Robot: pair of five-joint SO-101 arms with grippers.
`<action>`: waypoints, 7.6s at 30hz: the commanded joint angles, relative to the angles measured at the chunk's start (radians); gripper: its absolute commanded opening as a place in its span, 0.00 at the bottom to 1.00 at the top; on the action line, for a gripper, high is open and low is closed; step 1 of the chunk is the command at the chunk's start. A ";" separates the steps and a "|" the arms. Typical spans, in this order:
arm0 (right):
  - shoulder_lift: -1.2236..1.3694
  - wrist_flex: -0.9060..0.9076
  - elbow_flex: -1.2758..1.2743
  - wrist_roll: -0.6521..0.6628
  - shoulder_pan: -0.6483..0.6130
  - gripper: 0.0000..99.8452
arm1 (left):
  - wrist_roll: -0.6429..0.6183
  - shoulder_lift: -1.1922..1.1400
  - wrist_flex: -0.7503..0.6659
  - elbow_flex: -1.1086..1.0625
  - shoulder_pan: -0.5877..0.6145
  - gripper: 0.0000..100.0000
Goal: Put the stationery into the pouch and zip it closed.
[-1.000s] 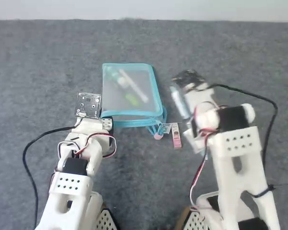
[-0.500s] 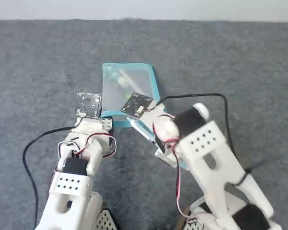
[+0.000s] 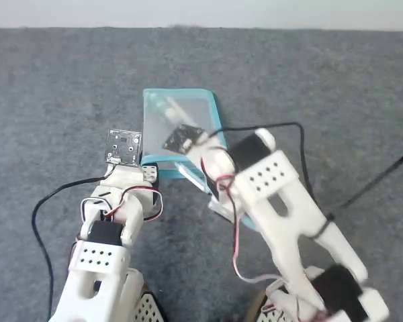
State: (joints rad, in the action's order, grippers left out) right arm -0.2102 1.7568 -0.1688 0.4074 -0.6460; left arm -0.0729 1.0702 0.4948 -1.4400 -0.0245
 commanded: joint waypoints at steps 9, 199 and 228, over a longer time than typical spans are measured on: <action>0.420 0.035 0.520 -0.124 -0.007 0.01 | 0.005 0.012 -0.021 0.015 -0.006 0.01; 0.326 -0.696 -0.344 -0.281 0.526 0.11 | -0.003 0.032 0.034 0.058 0.094 0.01; -0.430 -0.206 -0.276 -0.101 0.041 0.01 | -0.002 0.028 0.032 0.058 0.094 0.01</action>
State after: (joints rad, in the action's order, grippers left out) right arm -0.5861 1.5359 -0.5033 0.2923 -0.5109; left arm -0.0729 1.0702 0.5654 -1.3986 0.0629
